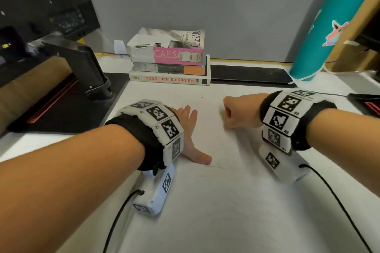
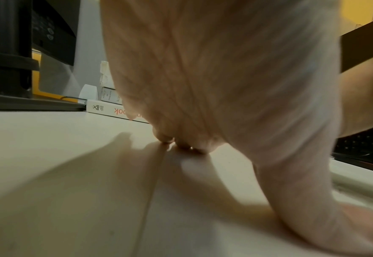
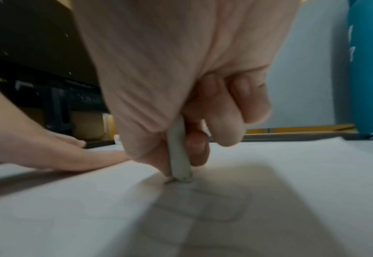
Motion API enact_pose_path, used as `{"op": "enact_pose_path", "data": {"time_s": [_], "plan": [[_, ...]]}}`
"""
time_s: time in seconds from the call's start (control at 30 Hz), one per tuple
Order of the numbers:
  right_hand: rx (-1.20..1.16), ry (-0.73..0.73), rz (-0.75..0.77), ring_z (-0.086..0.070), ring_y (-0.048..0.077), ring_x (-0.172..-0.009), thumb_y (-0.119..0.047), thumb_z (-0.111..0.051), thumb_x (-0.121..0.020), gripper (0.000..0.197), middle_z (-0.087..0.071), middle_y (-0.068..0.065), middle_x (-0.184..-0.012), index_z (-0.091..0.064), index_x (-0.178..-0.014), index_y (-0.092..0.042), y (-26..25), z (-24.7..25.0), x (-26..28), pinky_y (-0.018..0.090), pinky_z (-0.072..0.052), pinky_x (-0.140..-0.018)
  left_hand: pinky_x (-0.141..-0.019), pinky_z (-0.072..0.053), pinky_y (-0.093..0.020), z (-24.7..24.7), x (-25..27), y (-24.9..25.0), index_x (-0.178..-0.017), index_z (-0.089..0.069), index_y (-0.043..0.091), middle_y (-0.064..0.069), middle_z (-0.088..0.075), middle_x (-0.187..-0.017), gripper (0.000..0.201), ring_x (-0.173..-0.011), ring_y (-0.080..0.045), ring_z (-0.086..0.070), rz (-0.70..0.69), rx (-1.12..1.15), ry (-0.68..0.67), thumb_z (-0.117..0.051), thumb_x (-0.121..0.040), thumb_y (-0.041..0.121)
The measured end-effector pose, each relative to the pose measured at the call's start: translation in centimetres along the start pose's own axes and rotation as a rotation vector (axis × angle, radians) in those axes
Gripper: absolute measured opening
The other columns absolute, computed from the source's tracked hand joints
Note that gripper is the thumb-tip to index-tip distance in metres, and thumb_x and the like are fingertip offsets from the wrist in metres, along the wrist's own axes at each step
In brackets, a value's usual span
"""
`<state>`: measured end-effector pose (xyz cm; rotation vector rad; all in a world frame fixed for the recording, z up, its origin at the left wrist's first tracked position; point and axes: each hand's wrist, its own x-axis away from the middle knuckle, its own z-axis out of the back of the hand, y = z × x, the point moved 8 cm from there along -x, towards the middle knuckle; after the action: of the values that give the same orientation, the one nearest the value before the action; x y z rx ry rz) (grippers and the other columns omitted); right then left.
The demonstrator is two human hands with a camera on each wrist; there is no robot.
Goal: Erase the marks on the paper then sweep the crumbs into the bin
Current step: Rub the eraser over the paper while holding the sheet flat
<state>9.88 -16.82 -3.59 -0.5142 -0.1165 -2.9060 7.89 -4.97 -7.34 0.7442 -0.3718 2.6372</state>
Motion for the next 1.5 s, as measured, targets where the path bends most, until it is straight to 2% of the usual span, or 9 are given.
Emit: {"op": "enact_pose_path", "data": {"time_s": [0.17,0.4,0.57,0.73,0.93,1.07,1.17,1.37,1.5], "plan": [[-0.127,0.003,0.080,-0.040,0.006,-0.061,-0.034,-0.054,-0.089,0.027,-0.047,-0.008,-0.072,-0.034,-0.072,-0.027,-1.2,-0.9,0.3,0.021,-0.032,-0.056,-0.115,0.002,-0.050,0.0,0.1,0.1,-0.148,0.023,0.013,-0.006,0.025,-0.157,0.122,-0.147,-0.021,0.013,0.003,-0.009,-0.009,-0.047,-0.073,0.079],[-0.272,-0.023,0.124,-0.045,0.008,-0.062,-0.024,-0.054,-0.090,0.013,-0.049,-0.006,-0.071,-0.045,-0.087,-0.015,-2.5,-0.9,0.0,0.017,-0.036,-0.058,-0.114,0.002,-0.051,0.0,-0.1,-0.1,-0.148,0.024,0.013,-0.006,0.025,-0.157,0.123,-0.147,-0.022,0.012,0.013,-0.035,-0.018,-0.046,-0.072,0.080],[-0.165,0.050,-0.028,-0.040,0.008,-0.061,-0.030,-0.050,-0.092,0.016,-0.045,-0.005,-0.071,-0.040,-0.092,-0.018,0.3,0.3,-1.1,0.020,-0.033,-0.056,-0.114,0.003,-0.052,-0.1,-0.1,-0.1,-0.148,0.024,0.014,-0.006,0.026,-0.157,0.123,-0.147,-0.022,0.013,0.010,-0.014,-0.011,-0.047,-0.072,0.080],[-0.737,0.165,-0.138,-0.036,0.015,-0.054,-0.012,-0.048,-0.089,0.018,-0.042,0.008,-0.069,-0.041,-0.073,-0.012,4.6,-0.4,-0.2,0.027,-0.031,-0.051,-0.114,0.003,-0.052,-0.1,-0.3,-0.1,-0.148,0.023,0.011,-0.008,0.025,-0.157,0.125,-0.147,-0.023,0.013,0.001,0.008,-0.004,-0.046,-0.071,0.080],[-0.862,0.117,-0.144,-0.029,0.013,-0.034,0.001,-0.049,-0.085,0.030,-0.032,0.008,-0.052,-0.037,-0.058,-0.009,6.2,-2.7,-0.2,0.018,-0.025,-0.037,-0.114,0.000,-0.052,0.6,-0.6,4.4,-0.149,0.020,0.019,-0.009,0.023,-0.157,0.106,-0.147,-0.029,0.009,-0.198,-0.140,0.038,-0.051,-0.084,0.064],[-0.841,0.121,-0.158,-0.036,0.017,-0.041,-0.002,-0.052,-0.084,0.029,-0.040,0.010,-0.055,-0.038,-0.061,-0.011,6.4,-2.7,-0.5,0.023,-0.031,-0.041,-0.116,-0.003,-0.045,1.6,1.3,7.6,-0.151,0.012,0.028,0.000,0.023,-0.158,0.081,-0.147,-0.021,0.010,-0.316,-0.096,-0.031,-0.035,-0.093,0.060],[-0.822,0.091,-0.157,-0.034,0.018,-0.043,-0.002,-0.052,-0.084,0.029,-0.038,0.011,-0.059,-0.039,-0.060,-0.011,6.1,-2.5,-0.3,0.025,-0.031,-0.043,-0.117,-0.008,-0.043,2.6,0.1,4.8,-0.153,0.000,0.012,-0.006,0.013,-0.160,0.090,-0.148,-0.022,0.004,-0.147,-0.005,0.100,-0.037,-0.090,0.065],[-0.654,0.025,-0.038,-0.034,0.013,-0.045,-0.013,-0.052,-0.087,0.041,-0.039,0.000,-0.050,-0.041,-0.049,-0.015,1.7,-1.5,-1.4,0.019,-0.028,-0.044,-0.117,-0.001,-0.045,0.8,-1.2,3.5,-0.148,0.024,0.017,-0.006,0.025,-0.157,0.118,-0.147,-0.025,0.014,-0.101,0.059,0.000,-0.052,-0.076,0.073],[-0.472,0.040,-0.142,-0.044,0.014,-0.066,-0.022,-0.054,-0.089,0.018,-0.052,0.001,-0.074,-0.049,-0.074,-0.013,4.7,-1.6,0.6,0.025,-0.036,-0.065,-0.117,0.000,-0.046,0.8,-1.6,3.1,-0.148,0.023,0.015,-0.004,0.025,-0.157,0.122,-0.147,-0.023,0.014,-0.108,0.072,0.022,-0.051,-0.073,0.076]]}}
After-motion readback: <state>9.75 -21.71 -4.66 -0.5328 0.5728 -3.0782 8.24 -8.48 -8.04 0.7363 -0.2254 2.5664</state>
